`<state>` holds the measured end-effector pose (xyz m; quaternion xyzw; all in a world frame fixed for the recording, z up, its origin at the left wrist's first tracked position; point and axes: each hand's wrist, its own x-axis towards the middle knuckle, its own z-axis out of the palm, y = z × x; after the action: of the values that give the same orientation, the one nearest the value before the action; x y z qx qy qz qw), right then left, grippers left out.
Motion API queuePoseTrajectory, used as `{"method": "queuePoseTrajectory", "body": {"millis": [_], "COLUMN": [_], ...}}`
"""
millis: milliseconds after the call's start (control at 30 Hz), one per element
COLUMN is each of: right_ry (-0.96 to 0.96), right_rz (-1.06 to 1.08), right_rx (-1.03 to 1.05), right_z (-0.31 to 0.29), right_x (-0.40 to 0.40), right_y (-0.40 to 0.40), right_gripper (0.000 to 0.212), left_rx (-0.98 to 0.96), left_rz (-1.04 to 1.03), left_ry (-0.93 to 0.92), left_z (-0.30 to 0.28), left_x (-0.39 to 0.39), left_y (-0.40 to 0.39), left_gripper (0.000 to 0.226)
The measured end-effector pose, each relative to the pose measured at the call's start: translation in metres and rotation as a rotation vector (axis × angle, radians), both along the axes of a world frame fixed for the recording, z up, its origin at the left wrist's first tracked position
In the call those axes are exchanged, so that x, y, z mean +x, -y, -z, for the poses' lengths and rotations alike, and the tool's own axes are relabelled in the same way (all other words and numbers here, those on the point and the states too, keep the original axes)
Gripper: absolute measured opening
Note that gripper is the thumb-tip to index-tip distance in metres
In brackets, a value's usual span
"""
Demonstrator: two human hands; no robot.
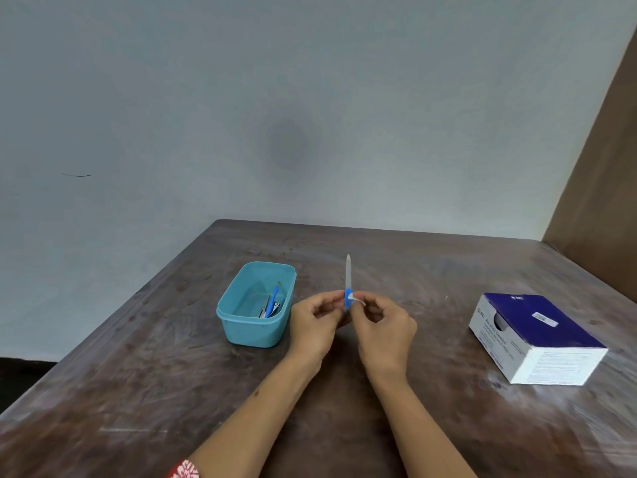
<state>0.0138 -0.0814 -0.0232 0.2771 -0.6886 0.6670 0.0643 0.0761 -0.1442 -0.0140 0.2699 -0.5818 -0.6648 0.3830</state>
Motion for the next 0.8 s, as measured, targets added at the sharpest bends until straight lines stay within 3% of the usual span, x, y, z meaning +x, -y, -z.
{"method": "queuePoseTrajectory", "body": {"millis": [100,267,500,800], "right_ry": [-0.043,-0.089,0.048,0.115], "right_rz": [0.064,-0.006,-0.096,-0.107], "right_rx": [-0.027,-0.007,-0.035,-0.028], "right_z": [0.002,0.001,-0.002,0.0], "right_x": [-0.003,0.002,0.0,-0.002], "right_y": [-0.001,-0.001,-0.003,-0.003], "right_gripper": [0.017,0.015,0.028,0.029], "left_rx": [0.015,0.031,0.063,0.014], "left_rz": [0.034,0.037,0.04,0.021], "left_ry": [-0.026,-0.037,-0.03,0.004], "left_z": [-0.001,-0.005,-0.005,-0.01], "left_x": [0.001,0.004,0.006,0.008], "left_y": [-0.005,-0.006,-0.002,-0.007], "left_gripper": [0.026,0.023,0.023,0.025]}}
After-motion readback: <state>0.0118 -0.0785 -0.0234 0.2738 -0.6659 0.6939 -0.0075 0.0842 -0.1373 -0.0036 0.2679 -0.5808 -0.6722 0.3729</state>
